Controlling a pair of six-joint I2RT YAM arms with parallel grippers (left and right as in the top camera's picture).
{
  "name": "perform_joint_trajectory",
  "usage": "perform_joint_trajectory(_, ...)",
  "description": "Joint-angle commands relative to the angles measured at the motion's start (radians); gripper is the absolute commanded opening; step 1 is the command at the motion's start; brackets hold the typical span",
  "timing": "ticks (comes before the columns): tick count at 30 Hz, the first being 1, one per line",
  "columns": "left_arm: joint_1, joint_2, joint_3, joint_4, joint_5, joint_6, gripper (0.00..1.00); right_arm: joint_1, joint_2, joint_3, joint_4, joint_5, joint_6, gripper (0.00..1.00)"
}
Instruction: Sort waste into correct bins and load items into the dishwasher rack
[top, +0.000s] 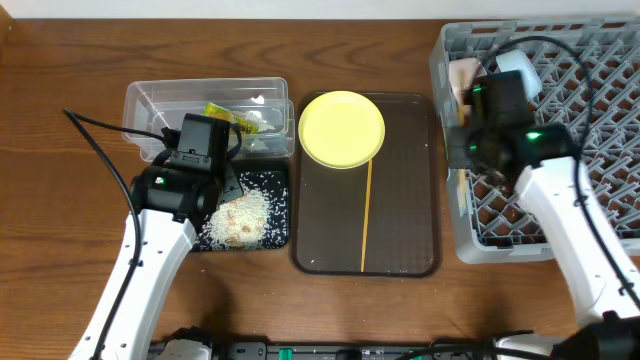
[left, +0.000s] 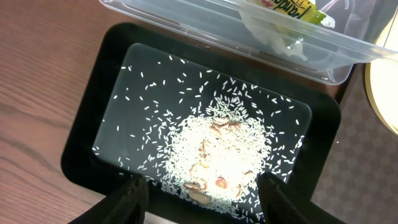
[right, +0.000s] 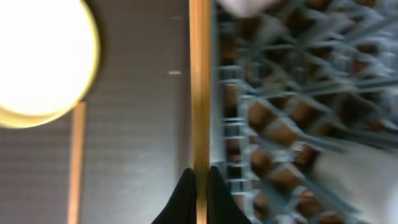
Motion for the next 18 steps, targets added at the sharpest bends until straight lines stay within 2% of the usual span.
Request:
perform_joint_trajectory(1,0.005,0.006,0.009,-0.002,-0.001,-0.016,0.60,-0.070,0.028,-0.005,-0.003,-0.005,-0.094,0.01)
perform_joint_trajectory(5,0.005,0.006,0.009,0.003,-0.001,-0.016,0.60,-0.096,0.068,-0.010,-0.003,-0.045,-0.159,0.01)
perform_joint_trajectory(9,0.005,0.006,0.009,0.005,-0.001,-0.016,0.60,-0.092,0.107,-0.010,0.002,-0.061,-0.176,0.04)
perform_joint_trajectory(11,0.005,0.006,0.009,0.005,-0.001,-0.016,0.60,-0.087,0.106,-0.009,0.016,-0.094,-0.177,0.15)
perform_joint_trajectory(12,0.005,0.006,0.009,0.005,-0.001,-0.016,0.60,-0.085,0.102,-0.006,0.022,-0.100,-0.176,0.29)
perform_joint_trajectory(14,0.005,0.005,0.009,0.005,-0.001,-0.016,0.60,-0.079,0.093,0.007,0.027,-0.101,-0.175,0.45)
perform_joint_trajectory(18,0.005,0.005,0.009,0.005,-0.001,-0.016,0.60,-0.056,0.059,0.040,0.034,-0.149,-0.130,0.46)
